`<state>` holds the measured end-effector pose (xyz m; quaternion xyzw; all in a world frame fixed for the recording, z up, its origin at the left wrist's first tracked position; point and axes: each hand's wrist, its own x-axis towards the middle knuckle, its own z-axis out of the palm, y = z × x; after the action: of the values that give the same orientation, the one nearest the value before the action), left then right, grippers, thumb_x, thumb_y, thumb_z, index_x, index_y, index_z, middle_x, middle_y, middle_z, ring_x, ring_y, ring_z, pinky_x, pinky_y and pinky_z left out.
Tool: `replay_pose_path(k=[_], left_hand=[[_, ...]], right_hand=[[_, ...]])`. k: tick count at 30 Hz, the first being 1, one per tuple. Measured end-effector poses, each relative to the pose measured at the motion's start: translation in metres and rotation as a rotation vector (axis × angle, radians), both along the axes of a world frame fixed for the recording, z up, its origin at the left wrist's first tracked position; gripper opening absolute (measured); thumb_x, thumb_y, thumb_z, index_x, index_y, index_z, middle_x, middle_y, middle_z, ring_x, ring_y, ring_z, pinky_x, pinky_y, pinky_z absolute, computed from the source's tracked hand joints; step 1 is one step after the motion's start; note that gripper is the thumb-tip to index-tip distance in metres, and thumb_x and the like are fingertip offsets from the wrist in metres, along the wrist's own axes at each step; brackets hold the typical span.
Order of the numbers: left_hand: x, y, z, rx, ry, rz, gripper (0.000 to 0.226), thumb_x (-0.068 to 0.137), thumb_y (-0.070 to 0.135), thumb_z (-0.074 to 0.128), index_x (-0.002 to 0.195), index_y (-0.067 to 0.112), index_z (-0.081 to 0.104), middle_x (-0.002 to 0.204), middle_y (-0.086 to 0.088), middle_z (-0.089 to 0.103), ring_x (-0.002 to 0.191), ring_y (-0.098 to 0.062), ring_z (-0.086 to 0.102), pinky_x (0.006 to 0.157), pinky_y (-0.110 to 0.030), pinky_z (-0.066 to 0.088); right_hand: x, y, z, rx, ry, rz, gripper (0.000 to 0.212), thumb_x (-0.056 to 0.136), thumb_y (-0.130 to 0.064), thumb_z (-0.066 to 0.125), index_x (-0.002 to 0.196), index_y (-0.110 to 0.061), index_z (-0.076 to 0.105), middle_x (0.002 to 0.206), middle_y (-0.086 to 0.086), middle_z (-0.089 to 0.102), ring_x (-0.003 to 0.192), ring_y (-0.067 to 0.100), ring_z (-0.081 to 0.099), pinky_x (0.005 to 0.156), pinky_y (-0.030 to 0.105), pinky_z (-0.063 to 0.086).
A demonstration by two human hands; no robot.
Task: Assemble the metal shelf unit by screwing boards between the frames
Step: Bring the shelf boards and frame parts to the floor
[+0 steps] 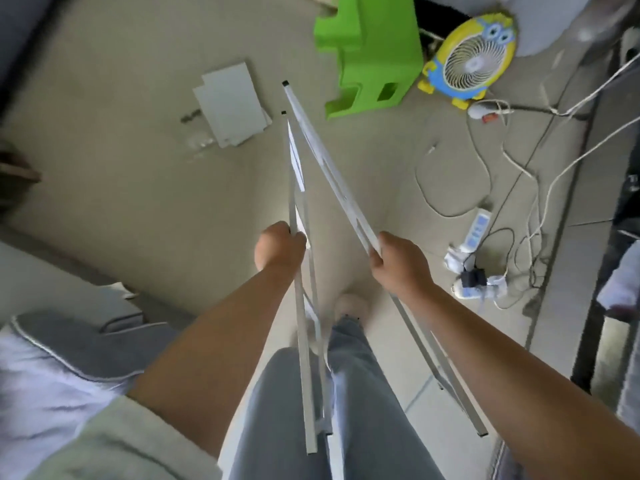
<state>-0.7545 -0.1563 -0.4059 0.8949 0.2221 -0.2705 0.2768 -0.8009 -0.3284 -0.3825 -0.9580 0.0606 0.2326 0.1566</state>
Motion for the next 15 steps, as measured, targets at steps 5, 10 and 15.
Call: replay_pose_path(k=[5,10,15], left_hand=[[0.09,0.058,-0.01,0.051,0.035,0.069,0.021,0.091,0.02,0.047,0.088,0.002,0.059,0.091,-0.014,0.061,0.09,-0.034,0.057,0.067,-0.028,0.038],[0.177,0.138,-0.023,0.079,0.044,0.098,0.026,0.094,0.022,0.047,0.097,-0.001,0.059,0.102,-0.018,0.063,0.097,-0.035,0.058,0.069,-0.03,0.039],[0.261,0.21,-0.026,0.073,0.042,0.157,0.026,0.094,0.022,0.047,0.086,-0.001,0.055,0.097,-0.018,0.062,0.094,-0.035,0.058,0.067,-0.029,0.037]], right_hand=[[0.107,0.05,-0.013,-0.017,0.0,0.102,0.023,0.094,-0.023,0.042,0.097,-0.003,0.052,0.094,0.014,0.065,0.089,0.034,0.06,0.063,0.028,0.034],[0.207,0.121,-0.022,-0.065,0.037,0.158,0.022,0.097,-0.024,0.036,0.095,-0.005,0.047,0.097,0.015,0.064,0.089,0.033,0.061,0.064,0.029,0.036],[0.289,0.188,-0.026,-0.077,0.111,0.114,0.027,0.097,-0.023,0.035,0.105,0.0,0.048,0.1,0.017,0.063,0.094,0.035,0.06,0.072,0.034,0.043]])
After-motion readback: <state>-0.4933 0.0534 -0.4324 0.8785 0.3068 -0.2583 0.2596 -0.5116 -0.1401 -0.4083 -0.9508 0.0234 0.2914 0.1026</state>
